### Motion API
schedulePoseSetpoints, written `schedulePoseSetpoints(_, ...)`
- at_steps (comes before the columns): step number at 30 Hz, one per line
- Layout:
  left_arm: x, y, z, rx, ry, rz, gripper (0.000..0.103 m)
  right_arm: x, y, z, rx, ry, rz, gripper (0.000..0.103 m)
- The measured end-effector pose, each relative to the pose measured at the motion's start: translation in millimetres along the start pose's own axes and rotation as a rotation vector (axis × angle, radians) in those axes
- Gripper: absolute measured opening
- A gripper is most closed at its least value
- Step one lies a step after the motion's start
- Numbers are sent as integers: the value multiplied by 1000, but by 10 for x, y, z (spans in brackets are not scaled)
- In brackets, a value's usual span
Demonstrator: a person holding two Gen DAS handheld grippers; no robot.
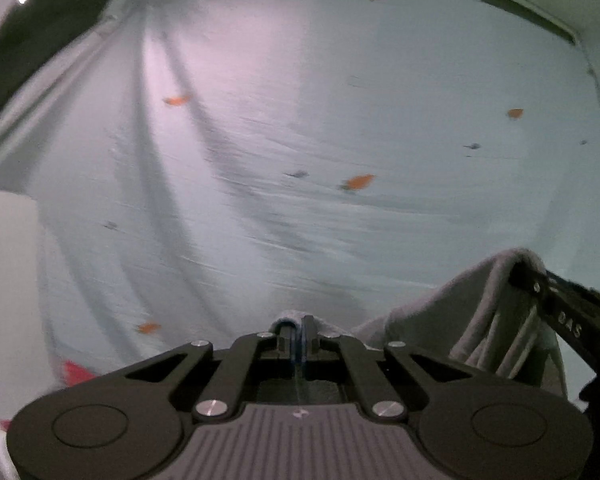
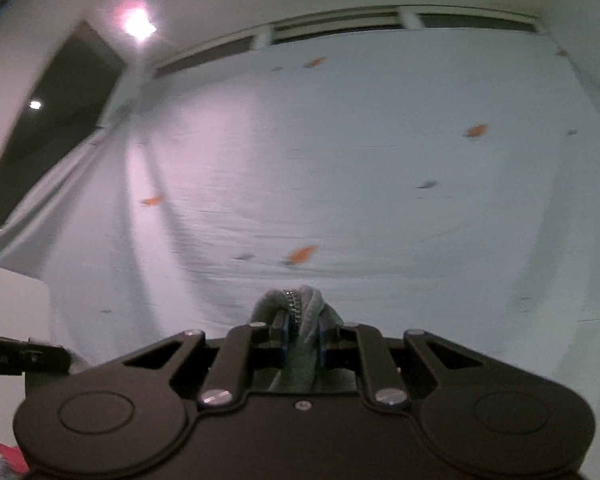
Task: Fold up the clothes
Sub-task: 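Lift the grey hoodie high with both grippers to shake it out, then lower the hoodie onto the bed and open both grippers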
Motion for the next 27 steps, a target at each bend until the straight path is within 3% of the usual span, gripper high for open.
schedulePoseSetpoints(4,29,-180,463,-120,44,-8,2,98,197,512,-117,39,1,14)
schedulePoseSetpoints(10,-68,-201,1071,-242,15,-17,2,122,575,1020,-253,81,-18,14)
schedulePoseSetpoints(15,-548,-154,1178,-250,-8,-167,2,-191,902,1271,-327,105,-152,15)
schedulePoseSetpoints(18,-1120,-84,1069,-183,-19,-355,2,-725,1173,1403,-373,71,-375,15)
schedulePoseSetpoints(21,-1876,9,900,-58,-93,-609,2,-1519,1506,1523,-407,21,-743,17)
schedulePoseSetpoints(23,-2276,123,761,-10,-81,-768,2,-2042,1803,1600,-430,-70,-984,18)
schedulePoseSetpoints(25,-2653,244,619,35,-57,-922,3,-2304,2077,1640,-455,-167,-1107,20)
schedulePoseSetpoints(27,-2768,347,537,57,-46,-970,7,-2330,2198,1661,-463,-200,-1132,28)
Point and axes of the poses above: each gripper's, at about its wrist camera, not at the fingertips, and y roughly against the way its jaws point, z to its right, x to its top, the point moved 1 cm from there along -y, roughly the way its jaws point
